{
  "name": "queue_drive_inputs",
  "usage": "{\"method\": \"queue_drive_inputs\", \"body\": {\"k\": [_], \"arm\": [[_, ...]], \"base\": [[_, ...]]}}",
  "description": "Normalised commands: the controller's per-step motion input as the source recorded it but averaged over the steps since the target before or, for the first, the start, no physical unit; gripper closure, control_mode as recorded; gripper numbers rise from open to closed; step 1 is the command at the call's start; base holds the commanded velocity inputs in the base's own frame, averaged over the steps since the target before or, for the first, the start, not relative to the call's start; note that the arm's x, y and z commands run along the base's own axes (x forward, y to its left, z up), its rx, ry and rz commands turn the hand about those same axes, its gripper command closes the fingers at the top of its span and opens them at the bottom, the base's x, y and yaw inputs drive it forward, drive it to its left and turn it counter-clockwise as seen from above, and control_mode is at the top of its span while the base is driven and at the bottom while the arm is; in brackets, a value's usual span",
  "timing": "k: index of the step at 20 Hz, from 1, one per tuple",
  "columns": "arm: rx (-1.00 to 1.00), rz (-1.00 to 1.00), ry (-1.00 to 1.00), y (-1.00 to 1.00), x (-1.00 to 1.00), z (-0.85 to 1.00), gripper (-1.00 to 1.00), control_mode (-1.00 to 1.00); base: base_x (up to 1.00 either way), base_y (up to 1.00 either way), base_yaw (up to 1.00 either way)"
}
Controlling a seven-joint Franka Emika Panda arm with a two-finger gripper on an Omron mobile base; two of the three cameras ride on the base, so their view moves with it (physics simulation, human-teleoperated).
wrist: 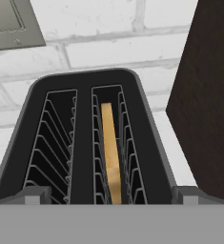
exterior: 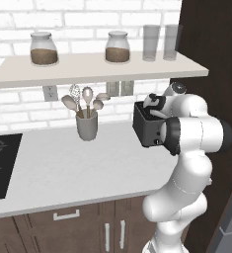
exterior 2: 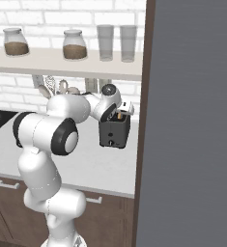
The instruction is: Start the toaster. Once the lever pops up, take the bread to the plate on the dining counter.
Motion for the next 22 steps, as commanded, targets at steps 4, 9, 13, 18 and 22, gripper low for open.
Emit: {"method": "queue_drive_inputs", "body": {"k": [4, 9, 13, 18, 22], "arm": [[0.0, 0.0, 0.0, 0.0, 0.0, 0.0, -1.0, -1.0], [0.0, 0.0, 0.0, 0.0, 0.0, 0.0, -1.0, -1.0], [0.0, 0.0, 0.0, 0.0, 0.0, 0.0, -1.0, -1.0], [0.0, 0.0, 0.0, 0.0, 0.0, 0.0, -1.0, -1.0], [0.0, 0.0, 0.0, 0.0, 0.0, 0.0, -1.0, -1.0]], "base": [[0.0, 0.0, 0.0], [0.0, 0.0, 0.0], [0.0, 0.0, 0.0], [0.0, 0.0, 0.0], [0.0, 0.0, 0.0]]}}
